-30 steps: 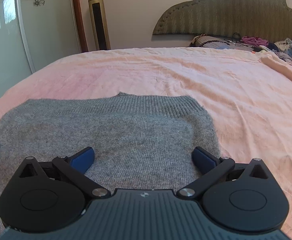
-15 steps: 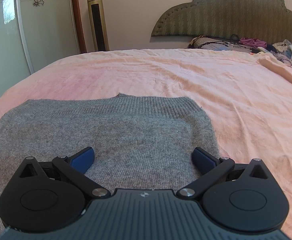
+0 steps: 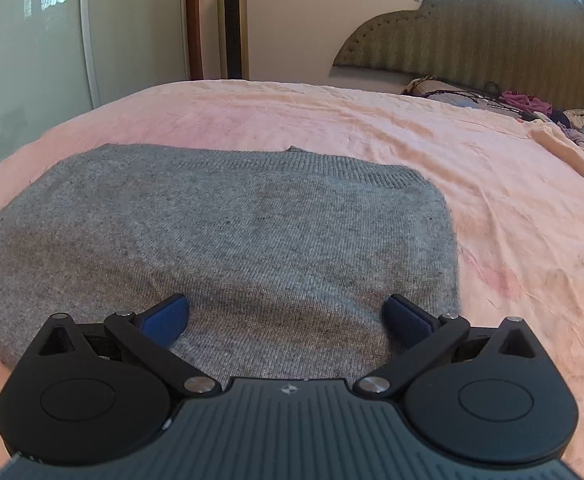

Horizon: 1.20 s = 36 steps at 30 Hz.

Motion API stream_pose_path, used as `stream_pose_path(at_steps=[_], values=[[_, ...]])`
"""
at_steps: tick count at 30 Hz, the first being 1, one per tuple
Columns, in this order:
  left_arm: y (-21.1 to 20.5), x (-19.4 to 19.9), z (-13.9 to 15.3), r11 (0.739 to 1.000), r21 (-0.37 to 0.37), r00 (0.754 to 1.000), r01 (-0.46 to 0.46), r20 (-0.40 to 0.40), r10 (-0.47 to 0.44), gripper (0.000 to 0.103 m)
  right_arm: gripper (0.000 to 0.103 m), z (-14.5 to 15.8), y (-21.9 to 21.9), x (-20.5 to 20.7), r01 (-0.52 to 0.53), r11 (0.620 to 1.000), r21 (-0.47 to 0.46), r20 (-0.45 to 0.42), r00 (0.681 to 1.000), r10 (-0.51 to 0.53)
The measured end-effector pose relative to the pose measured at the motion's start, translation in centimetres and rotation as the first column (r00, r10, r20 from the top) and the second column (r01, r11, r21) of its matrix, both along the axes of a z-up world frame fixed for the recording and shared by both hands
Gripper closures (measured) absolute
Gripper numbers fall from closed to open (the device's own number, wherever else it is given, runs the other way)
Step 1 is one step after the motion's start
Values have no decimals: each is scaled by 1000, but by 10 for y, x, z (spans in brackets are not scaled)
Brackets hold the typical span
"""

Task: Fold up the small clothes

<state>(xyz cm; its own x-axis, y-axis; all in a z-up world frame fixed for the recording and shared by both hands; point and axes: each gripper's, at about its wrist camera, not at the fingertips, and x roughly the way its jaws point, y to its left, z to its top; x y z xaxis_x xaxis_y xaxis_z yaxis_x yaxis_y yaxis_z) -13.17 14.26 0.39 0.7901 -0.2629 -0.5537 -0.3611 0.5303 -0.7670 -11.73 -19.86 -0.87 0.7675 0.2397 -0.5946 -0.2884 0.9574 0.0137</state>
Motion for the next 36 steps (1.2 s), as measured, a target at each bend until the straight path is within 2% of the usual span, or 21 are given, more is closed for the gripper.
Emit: stream_pose_path(at_steps=[2,4,7,9,10,11,13,14,15,16,18,19,21,23,26,27,32,33,35,36], values=[[2,3,-1,1000,17,1000,-16,-19,16,60,0,0,-1,-1,0,1000,5,1,1000,0],[0,8,2,995,97,999,-7,-52,12,79,0,0,-1,-1,0,1000,11,1,1000,0],[-6,11,7,978,206,997,24,-71,-9,88,0,0,-1,-2,1,1000,16,-1,1000,-1],[-18,12,15,943,329,997,53,-72,-31,91,0,4,-1,0,2,1000,20,-14,1000,-1],[-31,11,21,901,427,996,78,-64,-56,92,0,10,-1,3,9,999,42,-43,999,-7],[-47,9,27,843,528,994,105,-49,-93,92,0,19,-1,9,9,995,96,-86,996,-1],[-90,2,36,659,735,975,159,-11,-223,92,0,44,3,22,-46,967,252,-141,986,84],[-109,-1,37,581,796,963,173,-14,-268,92,0,56,7,31,-80,941,328,-158,978,138],[-121,-1,35,540,819,954,193,-28,-299,92,0,67,16,44,-121,906,406,-185,960,211],[-131,-1,33,502,837,944,217,-50,-325,92,0,74,28,59,-162,866,473,-228,927,298],[-141,-1,29,438,870,936,227,-72,-343,92,0,76,57,92,-206,793,573,-319,836,447],[-142,-1,27,421,877,933,233,-80,-351,92,0,74,74,105,-204,788,581,-355,808,471],[-140,-2,25,411,879,929,242,-89,-358,92,0,72,107,120,-223,829,513,-401,791,461],[-137,-3,25,406,881,926,244,-88,-367,92,0,70,138,127,-271,850,451,-421,776,470],[-136,-4,25,393,886,922,245,-87,-379,92,10,56,176,135,-310,859,407,-490,719,492],[-137,-4,24,389,888,920,245,-86,-382,92,15,51,187,135,-320,867,382,-506,713,485],[-140,-5,25,371,895,916,249,-92,-391,92,17,49,225,137,-395,872,288,-467,737,488],[-141,-4,26,366,896,915,251,-96,-392,92,26,48,229,138,-408,874,263,-458,745,485],[-144,-3,27,365,895,911,257,-99,-400,92,68,47,230,142,-434,880,193,-429,769,473],[-146,-3,30,365,894,908,260,-97,-408,92,86,46,226,145,-432,881,193,-433,768,472]])
